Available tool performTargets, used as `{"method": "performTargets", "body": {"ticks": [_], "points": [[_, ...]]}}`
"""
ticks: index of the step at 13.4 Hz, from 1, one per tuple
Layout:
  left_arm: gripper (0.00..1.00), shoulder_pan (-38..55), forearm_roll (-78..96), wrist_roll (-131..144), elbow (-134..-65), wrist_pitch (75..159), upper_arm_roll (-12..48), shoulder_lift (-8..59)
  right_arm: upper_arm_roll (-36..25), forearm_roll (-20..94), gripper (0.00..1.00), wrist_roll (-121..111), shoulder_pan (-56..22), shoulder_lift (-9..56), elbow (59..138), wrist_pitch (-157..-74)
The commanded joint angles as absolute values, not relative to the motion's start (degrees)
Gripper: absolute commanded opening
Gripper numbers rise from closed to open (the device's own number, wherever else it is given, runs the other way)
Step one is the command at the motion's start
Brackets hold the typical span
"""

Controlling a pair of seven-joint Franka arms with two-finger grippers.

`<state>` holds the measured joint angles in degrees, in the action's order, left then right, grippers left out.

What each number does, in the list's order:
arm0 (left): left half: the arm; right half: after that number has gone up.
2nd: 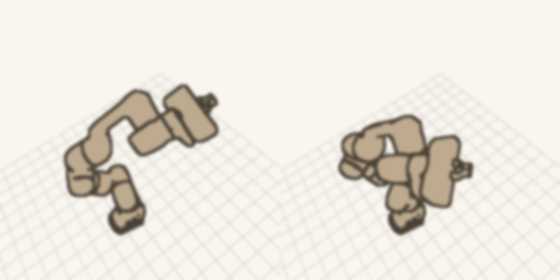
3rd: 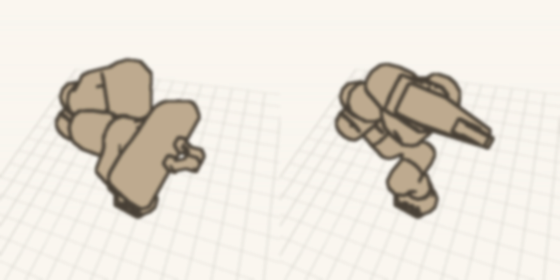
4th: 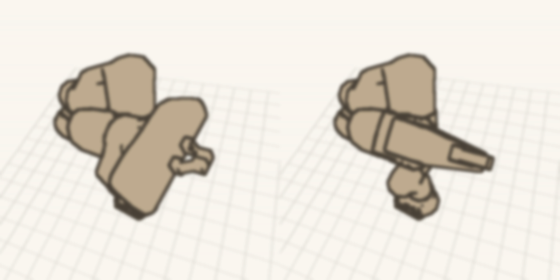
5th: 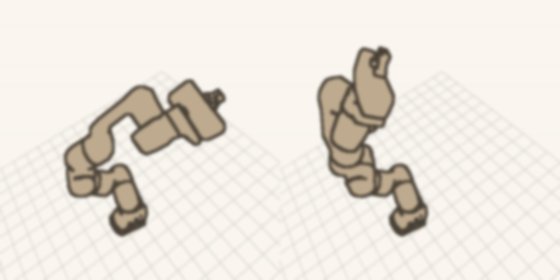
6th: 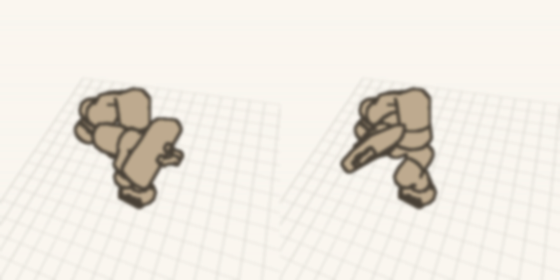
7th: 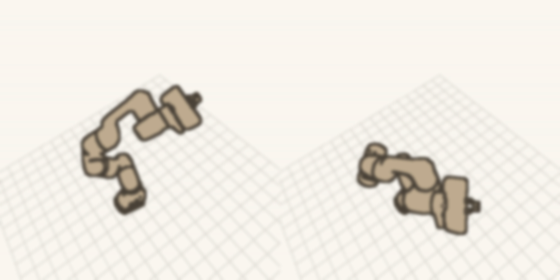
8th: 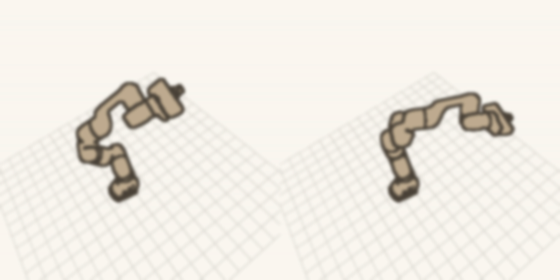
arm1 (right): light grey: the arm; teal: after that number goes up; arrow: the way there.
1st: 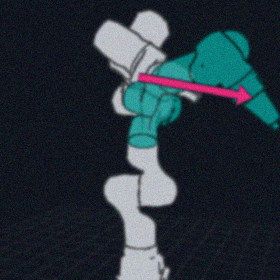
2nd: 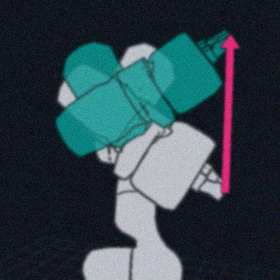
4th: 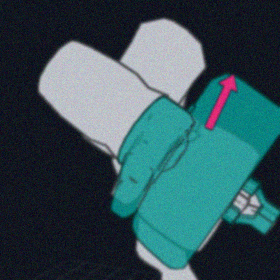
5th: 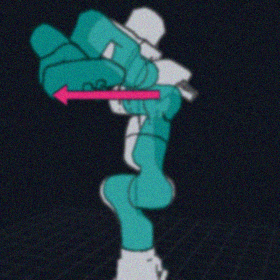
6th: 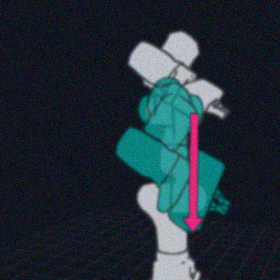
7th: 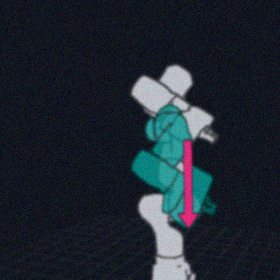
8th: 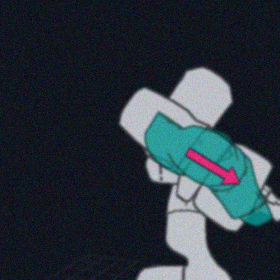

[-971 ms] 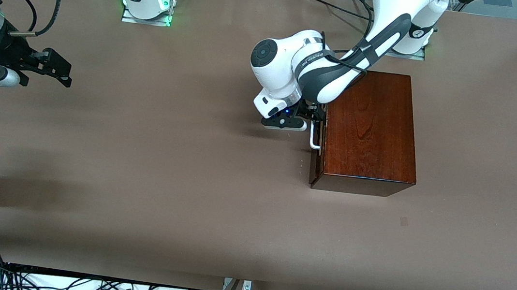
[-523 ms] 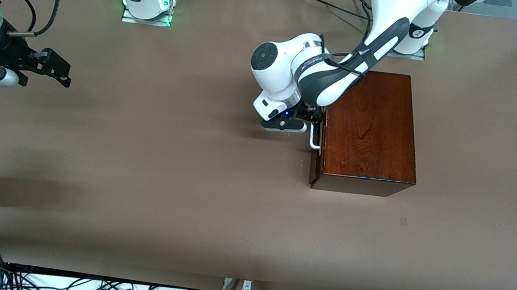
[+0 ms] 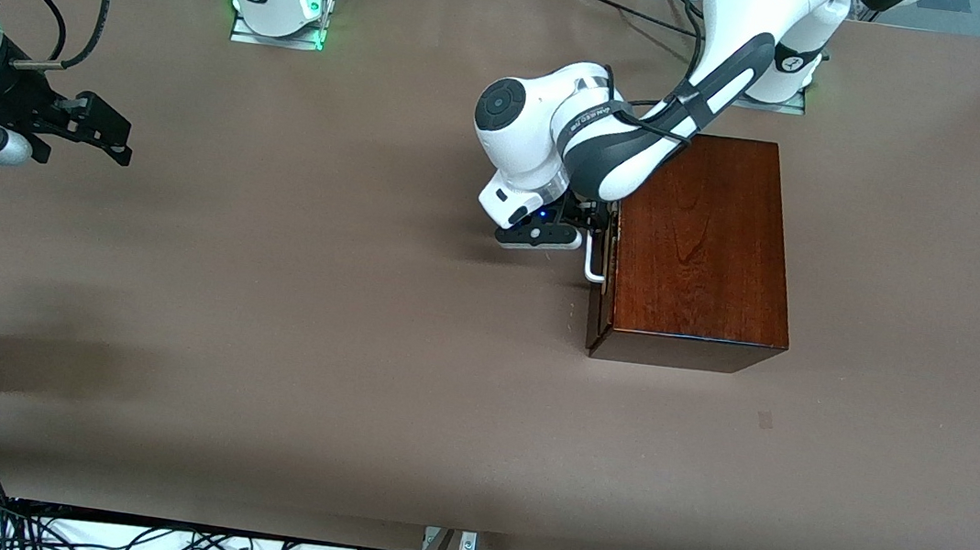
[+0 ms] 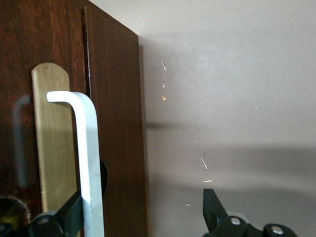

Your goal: Open drawer, take yellow block, close drawer

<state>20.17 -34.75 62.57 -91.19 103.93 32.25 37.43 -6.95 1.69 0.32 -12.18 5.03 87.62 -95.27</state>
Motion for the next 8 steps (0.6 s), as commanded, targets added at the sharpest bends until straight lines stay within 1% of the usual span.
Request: {"method": "performTargets", "body": {"ticks": [1,3,8], "points": [[1.00,22.8,-35.3,65.4,-88.3,104.5,32.4,39.5,-6.6,2.5,1.00,0.7,-11.8,5.3,87.1,-95.2],[1.00,24.2,-35.1,67.3,-86.1,104.4,32.4,40.9,-6.6,2.5,1.00,0.7,-11.7,5.3,86.8,-95.6],[1.00,26.6,-35.1,70.0,-83.1,104.4,32.4,42.7,-6.6,2.9,1.00,0.6,-11.4,5.7,86.7,-95.9]]}}
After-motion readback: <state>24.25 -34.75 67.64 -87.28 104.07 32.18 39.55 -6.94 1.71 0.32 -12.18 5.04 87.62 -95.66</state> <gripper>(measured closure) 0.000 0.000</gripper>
